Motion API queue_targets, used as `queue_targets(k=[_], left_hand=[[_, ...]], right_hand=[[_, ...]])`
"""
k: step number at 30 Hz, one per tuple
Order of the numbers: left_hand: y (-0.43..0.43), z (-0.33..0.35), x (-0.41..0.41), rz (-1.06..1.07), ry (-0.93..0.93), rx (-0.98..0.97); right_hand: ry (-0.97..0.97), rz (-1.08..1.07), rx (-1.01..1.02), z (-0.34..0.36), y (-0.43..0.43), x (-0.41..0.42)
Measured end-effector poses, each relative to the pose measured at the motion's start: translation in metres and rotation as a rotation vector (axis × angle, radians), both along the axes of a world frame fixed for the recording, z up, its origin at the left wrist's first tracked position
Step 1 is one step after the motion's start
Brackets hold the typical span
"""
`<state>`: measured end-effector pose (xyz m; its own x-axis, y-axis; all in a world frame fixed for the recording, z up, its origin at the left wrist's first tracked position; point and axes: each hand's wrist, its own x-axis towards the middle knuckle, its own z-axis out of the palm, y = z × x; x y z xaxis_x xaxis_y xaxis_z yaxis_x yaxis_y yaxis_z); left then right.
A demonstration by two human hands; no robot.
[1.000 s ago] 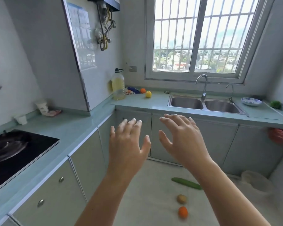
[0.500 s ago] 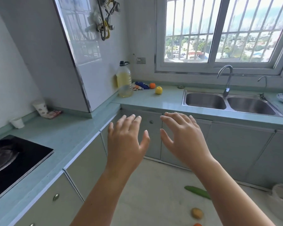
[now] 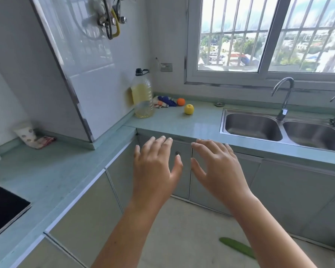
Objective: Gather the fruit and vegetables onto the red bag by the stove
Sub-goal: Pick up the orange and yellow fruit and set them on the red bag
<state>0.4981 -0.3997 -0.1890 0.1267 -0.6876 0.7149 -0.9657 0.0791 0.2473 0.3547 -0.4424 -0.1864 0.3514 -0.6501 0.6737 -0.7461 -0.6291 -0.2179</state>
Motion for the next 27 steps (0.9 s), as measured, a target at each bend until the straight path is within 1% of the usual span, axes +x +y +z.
queue_targets(k=[4, 9, 14, 18, 27], left_hand=[[-0.048, -0.012, 0.013, -0.028, 0.031, 0.018], [-0.13, -0.024, 0.04, -0.059, 0.046, 0.015], [-0.224, -0.026, 0.085, -0.088, 0.087, 0.039], [-0.287, -0.026, 0.123, -0.097, 0.084, 0.072], [-0.376, -0.048, 0.167, -0.121, 0.095, 0.137]], right_hand=[[-0.006, -0.036, 0.01, -0.01, -0.044, 0.01], [0.006, -0.074, 0.009, -0.018, -0.118, 0.033], [0.022, -0.131, 0.002, -0.014, -0.211, 0.075], [0.045, -0.124, 0.016, -0.011, -0.275, 0.113], [0.066, -0.139, 0.102, -0.034, -0.369, 0.149]])
